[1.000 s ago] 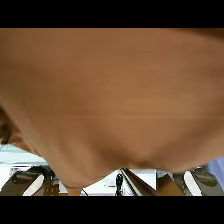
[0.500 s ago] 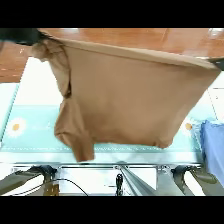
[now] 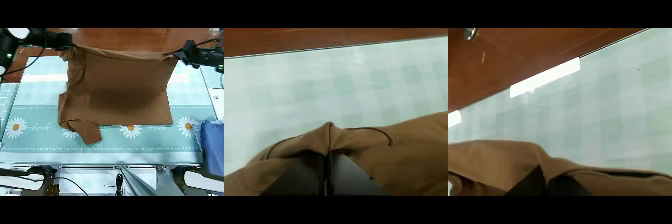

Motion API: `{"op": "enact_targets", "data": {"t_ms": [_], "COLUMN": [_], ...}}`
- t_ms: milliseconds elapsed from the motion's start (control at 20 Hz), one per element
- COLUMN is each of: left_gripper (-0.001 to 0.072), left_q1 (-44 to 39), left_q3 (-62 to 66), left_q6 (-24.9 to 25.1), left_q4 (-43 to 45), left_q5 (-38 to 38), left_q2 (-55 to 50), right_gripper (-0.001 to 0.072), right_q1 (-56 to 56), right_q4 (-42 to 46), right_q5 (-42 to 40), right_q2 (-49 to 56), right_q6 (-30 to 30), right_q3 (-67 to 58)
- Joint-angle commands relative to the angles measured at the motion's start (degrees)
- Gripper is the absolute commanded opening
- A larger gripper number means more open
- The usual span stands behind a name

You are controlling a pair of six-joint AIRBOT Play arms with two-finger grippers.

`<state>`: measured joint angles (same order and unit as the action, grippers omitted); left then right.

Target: Fold the shirts.

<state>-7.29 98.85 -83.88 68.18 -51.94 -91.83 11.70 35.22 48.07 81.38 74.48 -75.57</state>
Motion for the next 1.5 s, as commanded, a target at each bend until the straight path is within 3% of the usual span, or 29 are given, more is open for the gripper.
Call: {"op": "enact_targets", "data": {"t_ms": [0,50,100,150,200,250,400,550,700,900,1000,1150,1300,1450], "left_gripper": [0.0038,0.0056,0.0267,0.0683,0.0705,0.0705,0.0704,0.0703,0.0704,0.0702,0.0702,0.0703,0.0703,0.0702], "left_q1": [-0.3,-0.3,-0.3,-0.3,0.0,1.1,7.4,14.9,17.4,25.2,33.9,44.4,45.3,43.6], "left_q3": [0.0,0.0,0.0,0.0,0.1,0.9,3.3,-2.0,-16.2,-41.7,-53.1,-66.4,-72.6,-73.9], "left_q6": [-3.8,-6.1,-7.8,-7.9,-6.6,-4.3,-4.2,-4.2,-2.1,-2.3,-0.7,10.5,20.0,21.9], "left_q4": [-4.7,-5.8,-6.6,-6.7,-6.3,-4.1,9.0,2.2,3.5,10.5,1.6,-17.8,-27.3,-30.6], "left_q5": [2.8,2.1,1.1,-0.5,-3.8,-10.0,-32.3,-38.6,-37.2,-27.3,-23.1,-19.6,-17.7,-13.7], "left_q2": [-5.0,-6.0,-6.8,-7.2,-7.3,-7.1,-6.8,-3.5,4.9,19.9,25.7,29.3,29.2,28.8], "right_gripper": [0.0021,0.0022,0.0125,0.0439,0.0628,0.0629,0.0629,0.0629,0.0629,0.0629,0.0628,0.0628,0.0629,0.0629], "right_q1": [0.0,0.0,0.0,0.1,0.6,1.7,9.0,15.2,17.4,17.2,15.6,14.5,14.6,14.5], "right_q4": [-9.2,-9.9,-9.9,-9.9,-9.8,-9.3,-4.2,6.8,19.1,12.6,8.1,4.0,2.4,0.7], "right_q5": [-4.9,-4.2,-4.0,-3.9,-2.6,0.7,16.8,27.8,28.5,19.7,16.5,15.4,16.4,16.5], "right_q2": [10.1,11.6,12.8,13.2,13.1,13.0,11.9,6.9,-0.7,-14.3,-21.5,-28.4,-31.4,-32.0], "right_q6": [-2.1,-1.3,0.1,0.7,-0.3,-1.5,-1.6,-0.2,1.2,-1.7,-4.0,-5.5,-5.5,-5.5], "right_q3": [-1.8,-2.6,-3.4,-3.8,-4.2,-5.2,-11.5,-11.3,-1.1,24.6,35.4,43.7,45.1,45.1]}}
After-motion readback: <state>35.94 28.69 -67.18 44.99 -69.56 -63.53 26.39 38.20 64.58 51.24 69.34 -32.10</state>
